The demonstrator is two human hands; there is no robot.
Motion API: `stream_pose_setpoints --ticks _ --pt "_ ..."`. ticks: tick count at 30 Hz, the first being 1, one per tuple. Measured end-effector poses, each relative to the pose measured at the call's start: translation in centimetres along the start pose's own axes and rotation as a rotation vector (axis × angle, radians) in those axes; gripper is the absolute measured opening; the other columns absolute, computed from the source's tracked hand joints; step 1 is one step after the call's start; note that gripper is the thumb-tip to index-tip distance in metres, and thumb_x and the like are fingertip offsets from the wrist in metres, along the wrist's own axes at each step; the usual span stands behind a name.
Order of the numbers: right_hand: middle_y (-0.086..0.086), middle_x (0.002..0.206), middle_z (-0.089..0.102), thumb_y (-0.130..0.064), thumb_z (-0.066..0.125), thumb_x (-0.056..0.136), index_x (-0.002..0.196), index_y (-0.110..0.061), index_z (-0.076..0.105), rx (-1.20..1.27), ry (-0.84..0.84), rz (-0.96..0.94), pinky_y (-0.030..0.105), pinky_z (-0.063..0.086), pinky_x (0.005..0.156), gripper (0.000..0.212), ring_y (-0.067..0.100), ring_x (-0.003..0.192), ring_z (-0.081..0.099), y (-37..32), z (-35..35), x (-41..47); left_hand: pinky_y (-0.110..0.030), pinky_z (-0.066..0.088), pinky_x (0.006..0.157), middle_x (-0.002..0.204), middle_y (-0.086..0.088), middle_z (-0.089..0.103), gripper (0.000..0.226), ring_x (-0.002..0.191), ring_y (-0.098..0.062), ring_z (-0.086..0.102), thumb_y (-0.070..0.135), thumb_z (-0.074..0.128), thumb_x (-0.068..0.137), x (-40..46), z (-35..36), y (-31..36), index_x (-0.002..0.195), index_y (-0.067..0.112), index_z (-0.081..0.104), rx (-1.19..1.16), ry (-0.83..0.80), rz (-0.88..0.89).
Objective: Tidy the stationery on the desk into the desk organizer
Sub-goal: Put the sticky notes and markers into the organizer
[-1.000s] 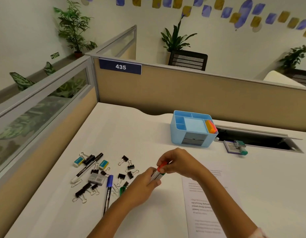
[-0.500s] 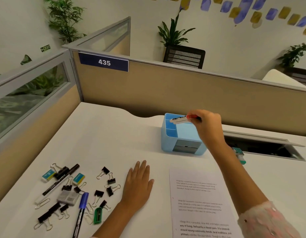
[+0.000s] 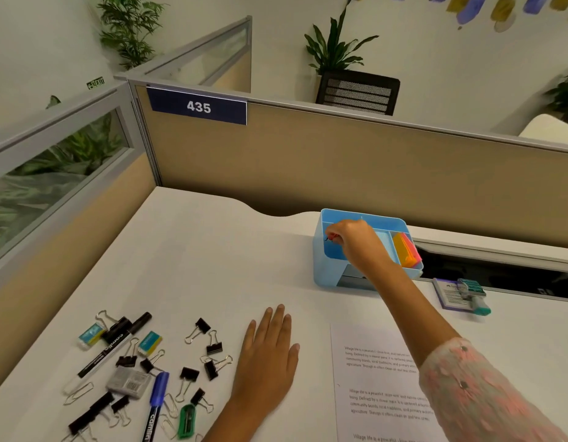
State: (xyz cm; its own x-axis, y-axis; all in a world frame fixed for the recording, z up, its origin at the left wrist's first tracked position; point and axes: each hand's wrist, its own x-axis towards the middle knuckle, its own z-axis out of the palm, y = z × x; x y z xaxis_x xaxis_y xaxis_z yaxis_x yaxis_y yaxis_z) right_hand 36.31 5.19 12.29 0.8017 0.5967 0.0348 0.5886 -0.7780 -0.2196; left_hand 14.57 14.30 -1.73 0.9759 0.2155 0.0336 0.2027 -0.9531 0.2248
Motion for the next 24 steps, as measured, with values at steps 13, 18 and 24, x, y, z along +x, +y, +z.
stream_pose_setpoints --ticks 13,18,24 --pt "0.010 0.125 0.060 -0.005 0.059 0.089 0.122 -0.015 0.056 0.360 0.464 0.258 0.031 0.049 0.093 0.035 0.024 0.113 0.058 -2.8 2.0 -6.5 -0.031 -0.010 0.115 0.158 0.002 -0.003 0.054 0.145 -0.013 -0.005 0.036 0.020 0.099 -0.3 0.2 -1.0 0.149 0.017 0.010 -0.172 -0.060 0.094" --pt "0.009 0.123 0.062 -0.006 0.060 0.088 0.117 -0.013 0.059 0.504 0.438 0.242 0.036 0.050 0.096 0.030 0.023 0.113 0.058 -6.2 6.9 -12.6 -0.022 0.015 0.111 0.146 0.003 0.040 0.040 0.135 -0.011 0.031 0.020 0.034 0.097 -2.5 -2.2 -2.6 0.136 0.018 0.045 -0.370 -0.027 0.150" --pt "0.001 0.121 0.061 -0.002 0.054 0.089 0.117 -0.013 0.059 0.535 0.243 0.225 0.023 0.039 0.097 0.030 0.020 0.113 0.057 -10.0 12.2 -18.6 -0.031 0.042 0.090 0.111 0.005 0.064 0.025 0.100 -0.014 0.052 0.010 0.049 0.092 -6.5 -6.6 -10.1 0.110 0.018 0.066 -0.403 0.269 -0.093"
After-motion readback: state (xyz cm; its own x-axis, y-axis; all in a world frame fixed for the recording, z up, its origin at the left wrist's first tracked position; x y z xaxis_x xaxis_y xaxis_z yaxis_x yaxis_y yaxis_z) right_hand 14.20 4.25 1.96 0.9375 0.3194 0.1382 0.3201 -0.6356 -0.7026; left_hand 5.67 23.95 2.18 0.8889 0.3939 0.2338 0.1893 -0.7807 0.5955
